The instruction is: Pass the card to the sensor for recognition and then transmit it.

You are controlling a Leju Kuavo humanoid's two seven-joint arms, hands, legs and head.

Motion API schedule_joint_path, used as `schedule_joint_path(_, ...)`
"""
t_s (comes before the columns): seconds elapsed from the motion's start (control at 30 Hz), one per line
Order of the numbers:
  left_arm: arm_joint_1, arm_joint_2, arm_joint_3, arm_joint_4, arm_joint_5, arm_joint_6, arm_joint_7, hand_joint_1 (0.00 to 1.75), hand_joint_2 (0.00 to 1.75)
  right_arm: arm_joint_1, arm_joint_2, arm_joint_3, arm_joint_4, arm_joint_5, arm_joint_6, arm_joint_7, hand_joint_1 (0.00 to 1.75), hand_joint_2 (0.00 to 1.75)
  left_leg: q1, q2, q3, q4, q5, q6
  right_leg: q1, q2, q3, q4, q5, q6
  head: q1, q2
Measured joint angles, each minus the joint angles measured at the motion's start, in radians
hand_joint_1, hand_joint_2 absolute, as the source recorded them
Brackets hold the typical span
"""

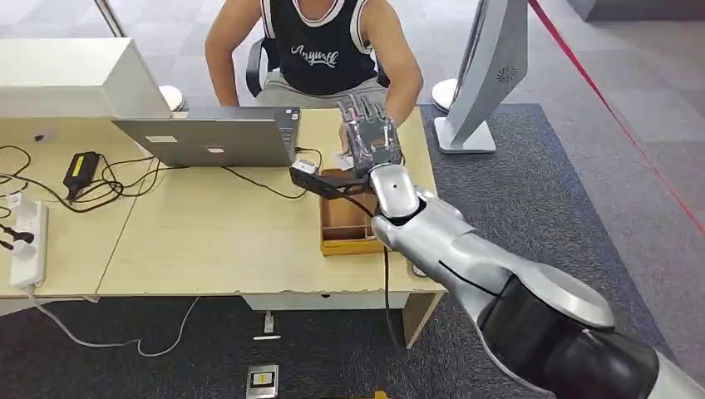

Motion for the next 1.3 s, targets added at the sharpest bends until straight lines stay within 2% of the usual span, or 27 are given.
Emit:
schedule_joint_path(0.07, 0.000, 0.000, 0.000, 0.000, 0.000, 0.000, 0.000, 0.00, 1.75, -0.002, -0.004, 0.000, 0.004, -0.003, 0.012, 0.011, 0.00, 1.75, 0.000, 0.000, 0.000, 0.000, 0.000, 0.000, 0.000, 0.000, 0.000, 0.000, 0.000, 0.000, 0.000, 0.000)
schedule_joint_path(0.1, 0.000, 0.000, 0.000, 0.000, 0.000, 0.000, 0.000, 0.00, 1.75, -0.004, -0.007, 0.000, 0.006, -0.003, 0.017, 0.015, 0.16, 1.75, 0.000, 0.000, 0.000, 0.000, 0.000, 0.000, 0.000, 0.000, 0.000, 0.000, 0.000, 0.000, 0.000, 0.000)
schedule_joint_path(0.13, 0.001, 0.000, 0.000, 0.000, 0.000, 0.000, 0.000, 0.00, 1.75, -0.005, -0.010, 0.000, 0.010, -0.002, 0.022, 0.021, 1.57, 1.75, 0.000, 0.000, 0.000, 0.000, 0.000, 0.000, 0.000, 0.000, 0.000, 0.000, 0.000, 0.000, 0.000, 0.000)
schedule_joint_path(0.17, 0.001, 0.000, 0.000, 0.000, 0.000, 0.000, 0.000, 0.00, 1.75, -0.006, -0.013, 0.000, 0.012, 0.001, 0.026, 0.026, 1.75, 1.75, 0.000, 0.000, 0.000, 0.000, 0.000, 0.000, 0.000, 0.000, 0.000, 0.000, 0.000, 0.000, 0.000, 0.000)
schedule_joint_path(0.47, 0.007, -0.002, 0.000, 0.000, 0.000, 0.004, 0.004, 0.00, 1.75, -0.012, -0.058, -0.008, 0.036, -0.016, 0.056, 0.094, 1.75, 1.75, 0.000, 0.000, 0.000, 0.000, 0.000, 0.000, 0.000, 0.000, 0.000, 0.000, 0.000, 0.000, 0.000, 0.000)
schedule_joint_path(1.3, -0.002, -0.018, 0.000, 0.000, 0.000, 0.001, 0.012, 0.00, 1.75, -0.021, -0.108, -0.027, 0.043, -0.013, 0.056, 0.103, 1.75, 1.75, 0.000, 0.000, 0.000, 0.000, 0.000, 0.000, 0.000, 0.000, 0.000, 0.000, 0.000, 0.000, 0.000, 0.000)
